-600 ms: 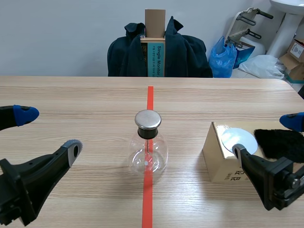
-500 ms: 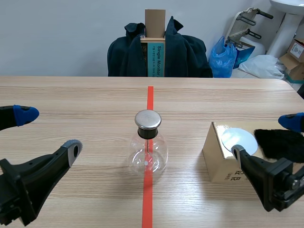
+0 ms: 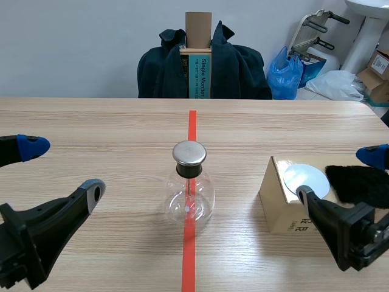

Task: Do the electroscope experiment.
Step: 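Pick up the white charging plate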

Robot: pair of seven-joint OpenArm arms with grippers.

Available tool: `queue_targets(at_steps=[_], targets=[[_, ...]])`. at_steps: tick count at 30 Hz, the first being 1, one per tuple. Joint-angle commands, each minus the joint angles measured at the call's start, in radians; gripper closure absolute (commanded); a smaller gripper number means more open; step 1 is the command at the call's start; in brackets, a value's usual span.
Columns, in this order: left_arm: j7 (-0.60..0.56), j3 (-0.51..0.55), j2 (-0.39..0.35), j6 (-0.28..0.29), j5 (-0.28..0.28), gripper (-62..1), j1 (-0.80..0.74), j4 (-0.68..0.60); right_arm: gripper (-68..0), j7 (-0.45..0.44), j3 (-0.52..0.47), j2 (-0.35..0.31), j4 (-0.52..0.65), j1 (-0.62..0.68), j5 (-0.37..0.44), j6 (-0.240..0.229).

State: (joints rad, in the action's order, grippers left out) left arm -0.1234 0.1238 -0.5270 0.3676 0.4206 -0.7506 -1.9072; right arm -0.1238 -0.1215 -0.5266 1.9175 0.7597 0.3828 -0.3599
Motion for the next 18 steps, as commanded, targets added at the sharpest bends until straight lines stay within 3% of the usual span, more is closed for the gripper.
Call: queue_targets(at_steps=[1, 9, 11, 16, 18], targets=[[-0.014, -0.003, -0.005, 0.001, 0.006, -62.3, 0.0, -0.019, -67.9, -0.019, -0.01, -0.008, 0.008, -0.009, -0.063, 0.0], [-0.014, -0.003, -0.005, 0.001, 0.005, -62.3, 0.0, -0.019, -67.9, -0.112, -0.028, 0.003, 0.158, 0.009, -0.573, 0.005], [-0.014, -0.003, -0.005, 0.001, 0.003, -62.3, 0.0, -0.019, -67.9, -0.156, -0.014, 0.033, 0.19, 0.015, -0.747, 0.013], [-0.006, -0.003, -0.005, 0.001, -0.003, -62.3, 0.0, -0.019, -67.9, -0.187, 0.086, 0.092, 0.189, 0.046, -1.194, 0.11], [-0.006, -0.003, -0.005, 0.001, -0.021, -62.3, 0.0, -0.019, -67.9, -0.19, 0.126, 0.103, 0.168, 0.067, -1.317, 0.182]])
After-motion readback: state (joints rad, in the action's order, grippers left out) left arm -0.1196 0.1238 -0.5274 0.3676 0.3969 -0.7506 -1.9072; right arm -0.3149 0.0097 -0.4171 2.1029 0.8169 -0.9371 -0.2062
